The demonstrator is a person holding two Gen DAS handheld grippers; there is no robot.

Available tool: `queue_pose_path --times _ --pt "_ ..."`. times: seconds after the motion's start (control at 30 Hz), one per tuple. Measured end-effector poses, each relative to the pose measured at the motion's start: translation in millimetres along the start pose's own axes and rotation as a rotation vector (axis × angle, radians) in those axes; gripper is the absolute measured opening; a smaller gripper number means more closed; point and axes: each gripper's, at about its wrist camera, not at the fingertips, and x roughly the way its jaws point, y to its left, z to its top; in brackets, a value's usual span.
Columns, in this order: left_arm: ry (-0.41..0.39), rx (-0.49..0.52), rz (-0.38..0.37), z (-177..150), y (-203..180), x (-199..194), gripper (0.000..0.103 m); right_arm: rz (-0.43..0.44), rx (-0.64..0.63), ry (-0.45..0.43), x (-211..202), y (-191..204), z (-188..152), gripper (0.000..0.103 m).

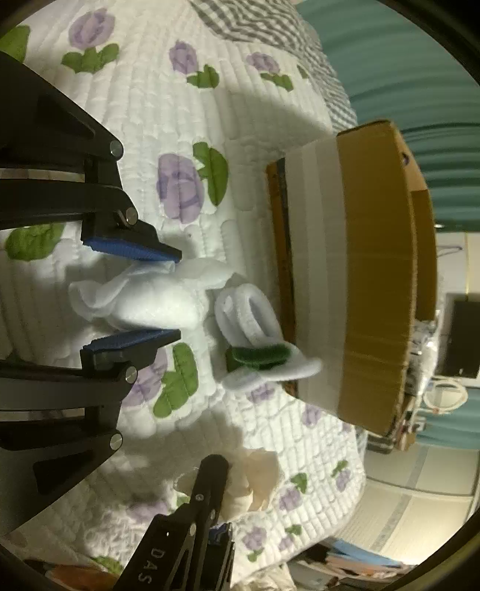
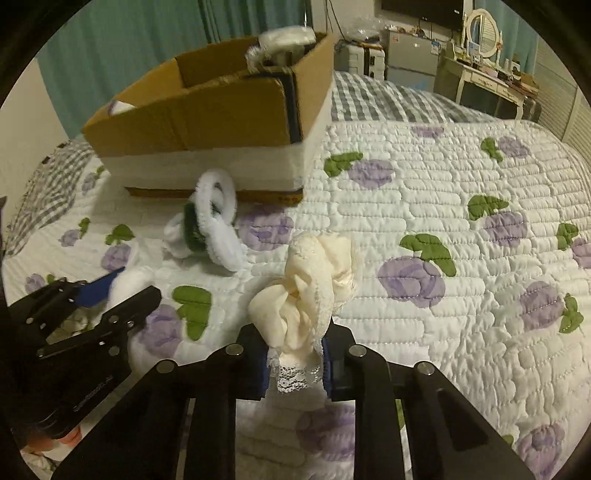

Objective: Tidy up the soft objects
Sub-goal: 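Grasp the cream lace cloth with the right tool while the left grasps a white cloth, then carry both cloths over the box and open both tools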

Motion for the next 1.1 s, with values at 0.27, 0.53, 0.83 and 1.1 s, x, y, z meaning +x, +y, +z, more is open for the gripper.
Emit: queue_pose_path --times 0.27,0.53,0.83,1.1 --pt "-0.041 -0.024 -0.041 6.0 3.0 -42.5 0.032 0.089 0.018 -0.104 -53.7 9.9 -2.4 0.02" --pt "-0.174 0.001 -0.045 45.2 -2.0 -115.9 0.032 0.09 -0.032 -0.216 -113.3 24.8 21.1 0.02" --pt "-0.301 0.03 0.008 106.1 11.0 -158.7 0.032 0.102 -0.148 -0.348 -157.5 48.7 93.4 0.02" --pt "-0.319 0.057 0.048 165.5 21.7 -129.6 0.032 0.131 -0.194 -0.403 -143.1 65.7 164.6 0.02"
